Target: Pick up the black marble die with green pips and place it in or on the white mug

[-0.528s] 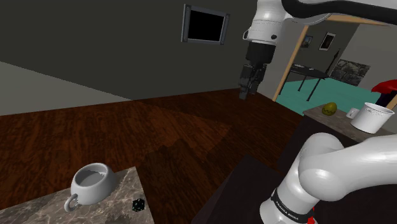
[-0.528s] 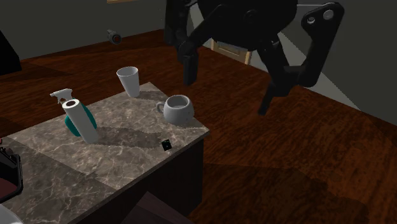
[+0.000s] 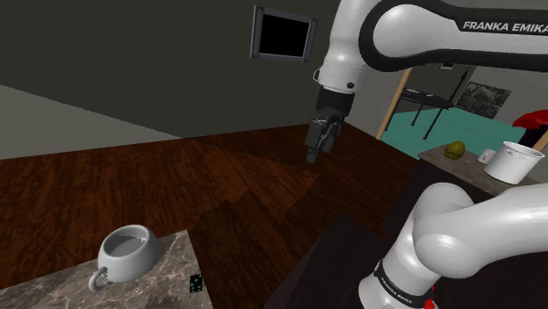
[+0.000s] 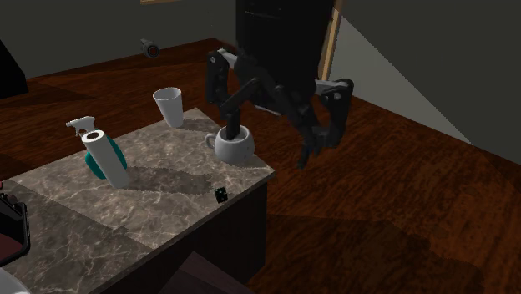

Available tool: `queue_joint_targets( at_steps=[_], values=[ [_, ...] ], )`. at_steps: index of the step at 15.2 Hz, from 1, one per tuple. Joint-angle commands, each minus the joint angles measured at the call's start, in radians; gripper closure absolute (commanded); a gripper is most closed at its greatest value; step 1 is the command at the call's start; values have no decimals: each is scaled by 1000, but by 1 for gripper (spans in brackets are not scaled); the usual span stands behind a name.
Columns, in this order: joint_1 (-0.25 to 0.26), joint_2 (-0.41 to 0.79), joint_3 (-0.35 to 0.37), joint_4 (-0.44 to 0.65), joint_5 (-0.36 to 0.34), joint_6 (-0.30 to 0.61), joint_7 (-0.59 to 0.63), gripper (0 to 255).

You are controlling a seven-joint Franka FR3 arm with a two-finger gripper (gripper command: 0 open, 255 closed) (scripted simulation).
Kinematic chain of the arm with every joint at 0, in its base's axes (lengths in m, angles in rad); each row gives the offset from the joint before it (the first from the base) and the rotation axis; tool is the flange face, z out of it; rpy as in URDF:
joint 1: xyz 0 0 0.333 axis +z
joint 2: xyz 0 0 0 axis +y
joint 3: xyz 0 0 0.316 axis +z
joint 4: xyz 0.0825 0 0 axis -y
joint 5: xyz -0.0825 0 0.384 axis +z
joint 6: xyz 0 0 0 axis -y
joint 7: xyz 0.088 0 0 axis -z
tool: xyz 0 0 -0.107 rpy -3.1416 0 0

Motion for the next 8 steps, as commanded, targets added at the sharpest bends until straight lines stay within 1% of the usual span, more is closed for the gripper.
queue_joint_targets(
  at_steps=[1,5,8],
  values=[
    [13,10,27,-52,19,78,11,0],
    [40,68,84,-127,55,238,32,0],
    [58,133,129,-168,80,364,48,0]
  ],
)
